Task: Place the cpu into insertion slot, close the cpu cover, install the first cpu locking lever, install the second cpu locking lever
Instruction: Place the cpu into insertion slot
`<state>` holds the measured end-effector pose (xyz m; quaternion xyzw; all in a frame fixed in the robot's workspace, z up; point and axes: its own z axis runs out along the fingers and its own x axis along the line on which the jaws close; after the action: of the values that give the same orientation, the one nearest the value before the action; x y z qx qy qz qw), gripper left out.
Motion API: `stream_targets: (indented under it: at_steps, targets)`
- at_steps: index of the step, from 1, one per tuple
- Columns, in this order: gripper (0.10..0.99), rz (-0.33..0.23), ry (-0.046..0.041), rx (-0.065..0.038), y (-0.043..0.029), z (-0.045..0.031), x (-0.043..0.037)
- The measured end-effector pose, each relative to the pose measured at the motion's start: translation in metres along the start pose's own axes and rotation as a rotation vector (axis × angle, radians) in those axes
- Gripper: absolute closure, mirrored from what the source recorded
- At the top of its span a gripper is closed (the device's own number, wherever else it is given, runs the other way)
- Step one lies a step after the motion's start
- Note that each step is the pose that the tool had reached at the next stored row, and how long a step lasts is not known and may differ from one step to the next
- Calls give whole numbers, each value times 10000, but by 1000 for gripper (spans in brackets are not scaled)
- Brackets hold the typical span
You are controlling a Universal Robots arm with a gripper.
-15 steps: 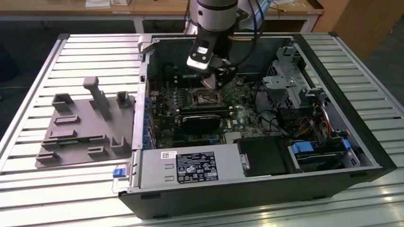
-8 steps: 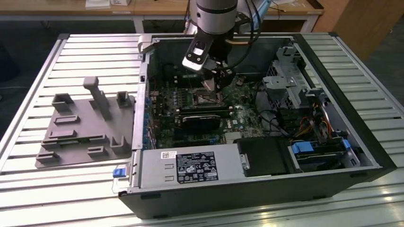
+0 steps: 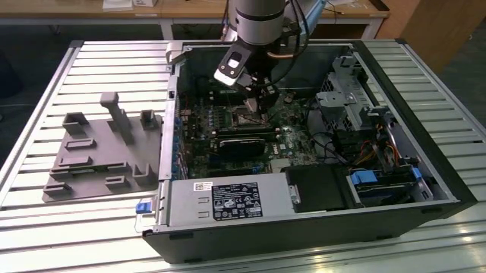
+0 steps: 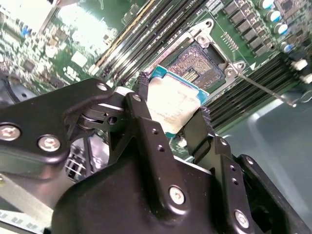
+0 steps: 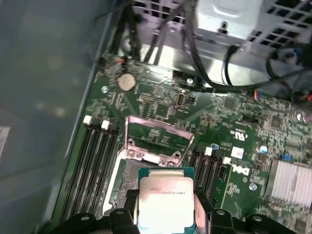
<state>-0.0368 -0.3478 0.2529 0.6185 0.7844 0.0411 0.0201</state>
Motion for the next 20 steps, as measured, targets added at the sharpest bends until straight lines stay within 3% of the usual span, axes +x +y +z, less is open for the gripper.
stream_targets:
  at_steps: [7,17,20]
  targets:
    - [549,1230,-110,-24,-5,54,-1]
    - [549,1914,-189,-35,-4,110,51]
    - [549,1910,-293,-19,6,127,109]
